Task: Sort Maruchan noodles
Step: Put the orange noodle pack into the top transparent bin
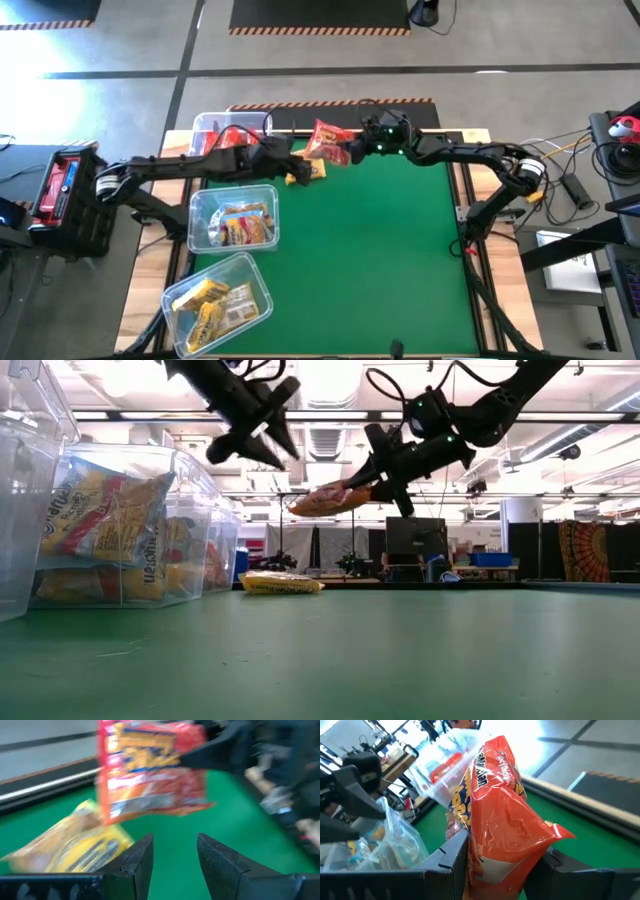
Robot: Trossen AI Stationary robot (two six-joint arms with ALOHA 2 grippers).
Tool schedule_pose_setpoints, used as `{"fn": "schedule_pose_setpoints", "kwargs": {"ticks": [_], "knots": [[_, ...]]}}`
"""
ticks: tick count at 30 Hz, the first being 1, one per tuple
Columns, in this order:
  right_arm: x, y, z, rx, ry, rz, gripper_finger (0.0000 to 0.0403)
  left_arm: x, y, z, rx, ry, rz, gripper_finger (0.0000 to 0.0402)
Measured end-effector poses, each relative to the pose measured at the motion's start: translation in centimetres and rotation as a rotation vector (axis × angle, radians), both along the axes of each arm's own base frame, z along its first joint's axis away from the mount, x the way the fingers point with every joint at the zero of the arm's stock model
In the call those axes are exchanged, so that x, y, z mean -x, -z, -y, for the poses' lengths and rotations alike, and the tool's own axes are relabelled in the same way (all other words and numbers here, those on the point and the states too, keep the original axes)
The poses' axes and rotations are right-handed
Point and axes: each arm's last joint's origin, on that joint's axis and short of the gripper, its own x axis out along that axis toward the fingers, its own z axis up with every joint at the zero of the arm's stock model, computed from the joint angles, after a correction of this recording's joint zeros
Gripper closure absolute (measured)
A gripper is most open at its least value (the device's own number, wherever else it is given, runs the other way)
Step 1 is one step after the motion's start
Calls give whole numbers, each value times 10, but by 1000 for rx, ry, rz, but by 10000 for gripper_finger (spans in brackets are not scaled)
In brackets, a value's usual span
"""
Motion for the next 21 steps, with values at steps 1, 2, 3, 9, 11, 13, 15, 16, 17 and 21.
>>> {"fn": "schedule_pose_setpoints", "kwargs": {"ticks": [1,2,3,9,11,13,15,16,17,21], "knots": [[0,-3,3,4,5,6,273,0,0,-2,-7,29,36,267],[0,-6,4,8,7,13,273,-1,0,-3,-12,55,73,267],[1,-8,7,12,11,15,273,-1,0,-5,-12,84,112,267],[4,-19,16,-11,-47,-98,273,2,7,-10,26,178,291,267],[7,-24,18,-21,-75,-167,273,8,8,-9,39,184,350,267],[8,-32,17,-9,-103,-233,273,18,15,-8,48,171,367,267],[8,-42,17,10,-127,-278,273,29,25,-8,67,148,413,267],[8,-47,17,19,-136,-291,273,34,30,-8,72,138,457,267],[8,-54,17,29,-142,-296,273,39,34,-7,68,132,512,267],[6,-77,17,48,-186,-262,273,54,42,-3,23,155,750,267]]}}
